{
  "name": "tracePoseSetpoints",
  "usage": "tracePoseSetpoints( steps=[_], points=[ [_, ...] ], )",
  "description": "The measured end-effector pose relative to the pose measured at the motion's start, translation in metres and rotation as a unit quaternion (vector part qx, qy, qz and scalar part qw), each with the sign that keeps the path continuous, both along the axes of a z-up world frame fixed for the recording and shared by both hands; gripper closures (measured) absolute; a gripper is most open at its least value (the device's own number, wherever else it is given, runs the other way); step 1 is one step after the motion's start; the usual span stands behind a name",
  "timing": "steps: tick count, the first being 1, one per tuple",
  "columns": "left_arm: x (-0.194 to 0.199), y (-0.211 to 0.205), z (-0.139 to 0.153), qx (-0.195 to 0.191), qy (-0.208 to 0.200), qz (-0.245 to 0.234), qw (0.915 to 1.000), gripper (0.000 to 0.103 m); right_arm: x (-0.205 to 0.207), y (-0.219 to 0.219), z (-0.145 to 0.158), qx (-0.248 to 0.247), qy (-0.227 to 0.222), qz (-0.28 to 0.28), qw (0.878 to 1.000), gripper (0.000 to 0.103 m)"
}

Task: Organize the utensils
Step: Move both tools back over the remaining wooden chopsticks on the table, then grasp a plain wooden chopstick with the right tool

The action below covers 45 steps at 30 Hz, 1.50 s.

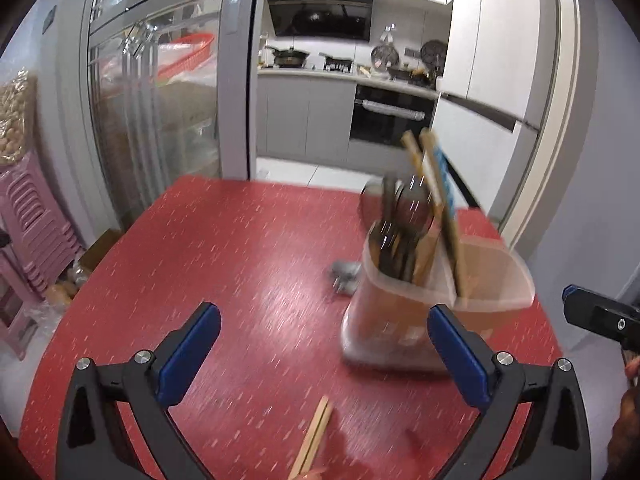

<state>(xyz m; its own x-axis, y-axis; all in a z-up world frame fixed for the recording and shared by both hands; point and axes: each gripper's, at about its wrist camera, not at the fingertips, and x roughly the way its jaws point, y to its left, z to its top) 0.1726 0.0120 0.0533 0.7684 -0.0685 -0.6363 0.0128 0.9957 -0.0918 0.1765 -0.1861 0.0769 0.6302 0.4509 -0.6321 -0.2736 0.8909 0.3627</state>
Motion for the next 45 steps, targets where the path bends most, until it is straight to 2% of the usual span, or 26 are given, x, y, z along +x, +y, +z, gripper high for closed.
tracePoseSetpoints(
  steps=[5, 10, 15, 18, 20, 23, 31, 34, 39, 41, 45],
  points=[
    [-0.027, 0.021, -0.029, 0.029, 0.046, 0.001, 0.9985, 0.000, -0.015, 0.020, -0.032, -0.021, 0.070, 0.005, 0.997, 0.020],
    [-0.056, 0.048, -0.058, 0.049, 0.084, 0.015, 0.9951, 0.000, -0.023, 0.050, -0.066, -0.030, 0.142, 0.020, 0.989, 0.019],
    [-0.069, 0.076, -0.074, 0.040, 0.109, 0.042, 0.9923, 0.000, -0.021, 0.086, -0.089, -0.040, 0.201, 0.031, 0.978, 0.020],
    [-0.073, 0.089, -0.080, 0.030, 0.118, 0.051, 0.9913, 0.000, -0.017, 0.106, -0.101, -0.035, 0.231, 0.030, 0.972, 0.029],
    [-0.076, 0.096, -0.084, 0.023, 0.122, 0.055, 0.9907, 0.000, -0.012, 0.115, -0.108, -0.033, 0.248, 0.025, 0.968, 0.041],
    [-0.076, 0.106, -0.091, 0.010, 0.132, 0.060, 0.9894, 0.000, -0.006, 0.134, -0.119, -0.031, 0.272, 0.023, 0.962, 0.049],
    [-0.082, 0.122, -0.096, -0.006, 0.136, 0.070, 0.9882, 0.000, 0.000, 0.174, -0.130, -0.075, 0.274, 0.014, 0.959, 0.061],
    [-0.083, 0.127, -0.095, -0.011, 0.132, 0.069, 0.9888, 0.000, 0.000, 0.184, -0.129, -0.101, 0.272, 0.006, 0.957, 0.061],
    [-0.083, 0.137, -0.094, -0.021, 0.127, 0.077, 0.9886, 0.000, 0.000, 0.193, -0.129, -0.114, 0.270, -0.001, 0.956, 0.061],
    [-0.084, 0.140, -0.093, -0.027, 0.123, 0.079, 0.9888, 0.000, -0.001, 0.198, -0.129, -0.118, 0.266, -0.003, 0.957, 0.065],
    [-0.087, 0.144, -0.092, -0.032, 0.117, 0.080, 0.9895, 0.000, -0.001, 0.210, -0.127, -0.147, 0.254, -0.004, 0.956, 0.065]
  ],
)
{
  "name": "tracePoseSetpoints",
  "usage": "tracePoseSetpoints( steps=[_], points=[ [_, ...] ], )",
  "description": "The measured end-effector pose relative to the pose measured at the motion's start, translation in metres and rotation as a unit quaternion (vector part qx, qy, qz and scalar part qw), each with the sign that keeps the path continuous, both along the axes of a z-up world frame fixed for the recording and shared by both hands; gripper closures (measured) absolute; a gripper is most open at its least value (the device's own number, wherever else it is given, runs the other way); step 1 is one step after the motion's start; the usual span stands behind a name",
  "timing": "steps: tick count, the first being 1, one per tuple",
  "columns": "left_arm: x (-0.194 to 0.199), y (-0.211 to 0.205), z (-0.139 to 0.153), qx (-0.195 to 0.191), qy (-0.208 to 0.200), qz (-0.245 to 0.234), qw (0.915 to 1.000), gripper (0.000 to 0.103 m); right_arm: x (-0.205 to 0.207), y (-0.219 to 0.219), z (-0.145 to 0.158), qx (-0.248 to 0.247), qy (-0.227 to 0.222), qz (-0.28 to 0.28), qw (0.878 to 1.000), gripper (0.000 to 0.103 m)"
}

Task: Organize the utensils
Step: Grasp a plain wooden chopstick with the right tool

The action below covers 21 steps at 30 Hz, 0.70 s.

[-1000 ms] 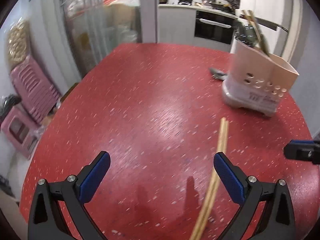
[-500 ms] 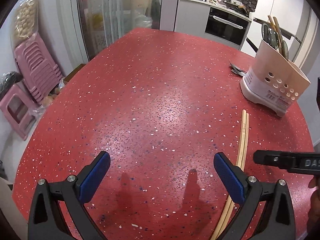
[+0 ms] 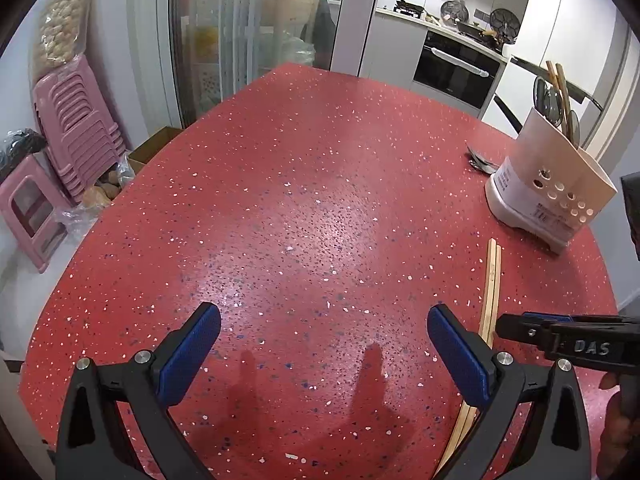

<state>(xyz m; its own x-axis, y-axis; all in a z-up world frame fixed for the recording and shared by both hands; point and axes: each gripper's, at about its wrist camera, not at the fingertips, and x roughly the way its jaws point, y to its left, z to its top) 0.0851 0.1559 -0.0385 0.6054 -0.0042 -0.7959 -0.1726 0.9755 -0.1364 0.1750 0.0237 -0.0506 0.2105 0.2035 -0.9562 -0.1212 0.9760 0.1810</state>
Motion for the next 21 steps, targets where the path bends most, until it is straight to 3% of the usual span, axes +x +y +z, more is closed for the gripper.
tracePoseSetpoints(
  steps=[10, 17, 21],
  points=[
    [-0.007, 0.007, 0.002, -0.008, -0.010, 0.005, 0.9999, 0.000, 0.008, 0.038, -0.003, -0.040, -0.005, 0.019, 0.999, 0.067],
    [-0.010, 0.011, 0.001, -0.009, -0.010, 0.009, 0.9999, 0.000, 0.005, 0.018, -0.004, 0.018, -0.004, 0.004, 1.000, 0.067],
    [-0.009, 0.008, 0.002, -0.007, -0.011, 0.006, 0.9999, 0.000, 0.008, 0.011, -0.006, 0.002, 0.001, -0.001, 1.000, 0.068]
  ],
)
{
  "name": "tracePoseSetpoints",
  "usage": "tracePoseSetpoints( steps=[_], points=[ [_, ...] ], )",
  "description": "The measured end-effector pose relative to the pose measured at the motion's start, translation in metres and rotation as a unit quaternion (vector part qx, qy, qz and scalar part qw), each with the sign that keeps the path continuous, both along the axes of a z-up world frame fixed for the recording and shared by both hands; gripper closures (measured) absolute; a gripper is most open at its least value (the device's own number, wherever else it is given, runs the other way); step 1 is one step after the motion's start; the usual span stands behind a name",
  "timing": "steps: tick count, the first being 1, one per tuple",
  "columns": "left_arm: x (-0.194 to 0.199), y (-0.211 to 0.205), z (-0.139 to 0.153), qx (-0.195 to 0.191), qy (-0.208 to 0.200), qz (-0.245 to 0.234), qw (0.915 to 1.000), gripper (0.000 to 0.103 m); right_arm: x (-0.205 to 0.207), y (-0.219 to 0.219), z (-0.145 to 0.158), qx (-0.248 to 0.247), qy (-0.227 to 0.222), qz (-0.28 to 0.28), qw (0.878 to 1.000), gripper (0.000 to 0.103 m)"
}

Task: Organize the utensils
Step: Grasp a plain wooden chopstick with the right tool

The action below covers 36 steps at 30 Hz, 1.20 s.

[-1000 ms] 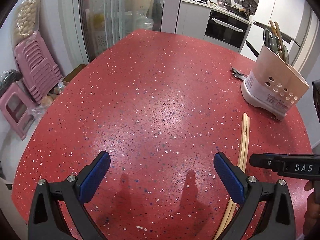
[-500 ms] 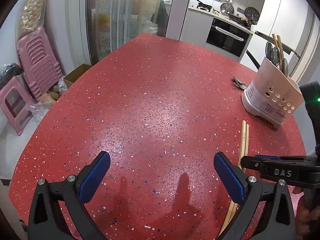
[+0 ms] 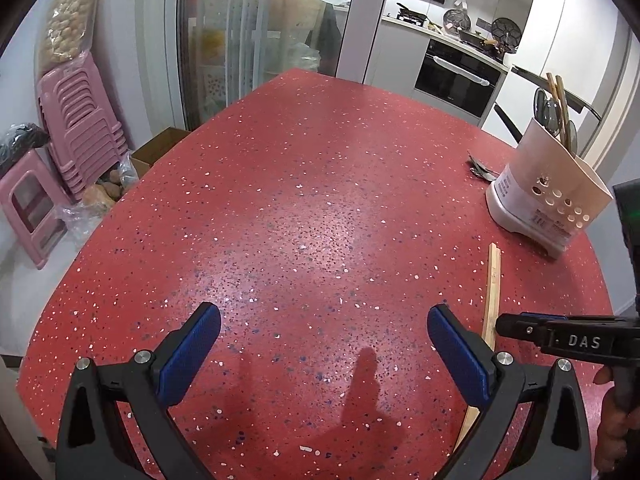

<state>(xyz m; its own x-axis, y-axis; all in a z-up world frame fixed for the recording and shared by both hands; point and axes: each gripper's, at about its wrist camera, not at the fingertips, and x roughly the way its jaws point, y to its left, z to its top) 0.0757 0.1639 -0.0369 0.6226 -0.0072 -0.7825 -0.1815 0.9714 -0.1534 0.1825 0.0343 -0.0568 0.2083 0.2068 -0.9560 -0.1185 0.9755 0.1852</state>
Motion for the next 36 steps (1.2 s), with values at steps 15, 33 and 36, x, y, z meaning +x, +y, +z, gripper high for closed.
tracePoseSetpoints(
  steps=[15, 33, 36],
  points=[
    [-0.003, -0.003, 0.001, 0.002, 0.004, 0.001, 1.0000, 0.000, -0.001, 0.019, 0.000, -0.059, -0.006, 0.049, 0.997, 0.076],
    [0.039, -0.080, -0.008, 0.053, 0.060, -0.093, 0.9924, 0.000, -0.014, -0.003, 0.004, -0.057, -0.026, 0.119, 0.991, 0.097],
    [0.047, -0.093, -0.011, 0.060, 0.071, -0.111, 0.9894, 0.000, -0.014, -0.025, 0.005, -0.030, -0.028, 0.111, 0.993, 0.097]
  ],
)
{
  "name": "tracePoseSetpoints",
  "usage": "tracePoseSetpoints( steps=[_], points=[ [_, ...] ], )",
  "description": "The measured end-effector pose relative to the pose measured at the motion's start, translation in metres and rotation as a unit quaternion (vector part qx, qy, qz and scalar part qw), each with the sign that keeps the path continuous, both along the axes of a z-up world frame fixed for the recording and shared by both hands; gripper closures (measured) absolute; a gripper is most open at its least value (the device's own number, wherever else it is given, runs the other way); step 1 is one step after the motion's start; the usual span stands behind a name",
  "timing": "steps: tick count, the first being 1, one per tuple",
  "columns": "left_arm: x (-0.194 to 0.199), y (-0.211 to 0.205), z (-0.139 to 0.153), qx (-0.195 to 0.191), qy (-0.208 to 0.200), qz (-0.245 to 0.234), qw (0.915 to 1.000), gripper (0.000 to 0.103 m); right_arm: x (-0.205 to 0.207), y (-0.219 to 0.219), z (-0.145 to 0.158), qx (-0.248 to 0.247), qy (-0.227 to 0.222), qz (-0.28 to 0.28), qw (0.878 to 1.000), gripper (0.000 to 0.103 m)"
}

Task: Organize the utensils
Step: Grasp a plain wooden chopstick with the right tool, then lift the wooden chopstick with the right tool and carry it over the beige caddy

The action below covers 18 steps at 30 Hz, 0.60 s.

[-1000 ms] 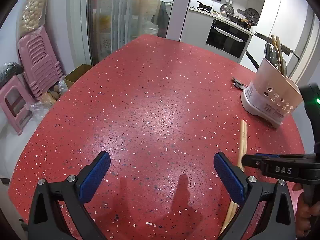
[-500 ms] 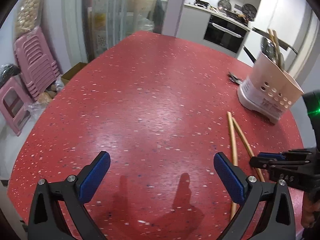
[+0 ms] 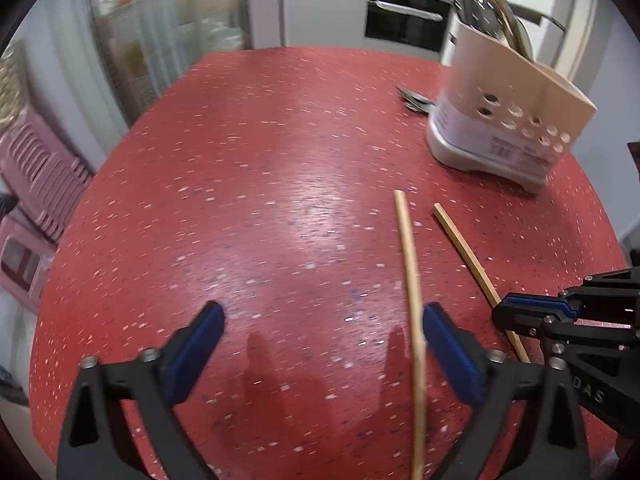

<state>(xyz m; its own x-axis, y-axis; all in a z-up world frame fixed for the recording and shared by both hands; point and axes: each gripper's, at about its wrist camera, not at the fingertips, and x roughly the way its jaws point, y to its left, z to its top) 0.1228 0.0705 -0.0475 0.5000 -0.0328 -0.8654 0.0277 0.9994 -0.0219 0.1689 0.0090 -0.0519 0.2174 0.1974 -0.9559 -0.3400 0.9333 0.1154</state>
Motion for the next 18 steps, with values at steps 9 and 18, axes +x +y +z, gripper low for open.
tracePoseSetpoints(
  steps=[9, 18],
  points=[
    [0.017, -0.041, -0.007, 0.028, 0.022, -0.040, 0.9985, 0.000, -0.011, -0.056, 0.016, 0.075, -0.022, -0.016, 0.997, 0.097],
    [0.024, -0.058, -0.010, 0.012, 0.054, -0.066, 0.9963, 0.031, -0.022, -0.099, 0.040, 0.119, -0.046, -0.027, 0.992, 0.097]
  ],
)
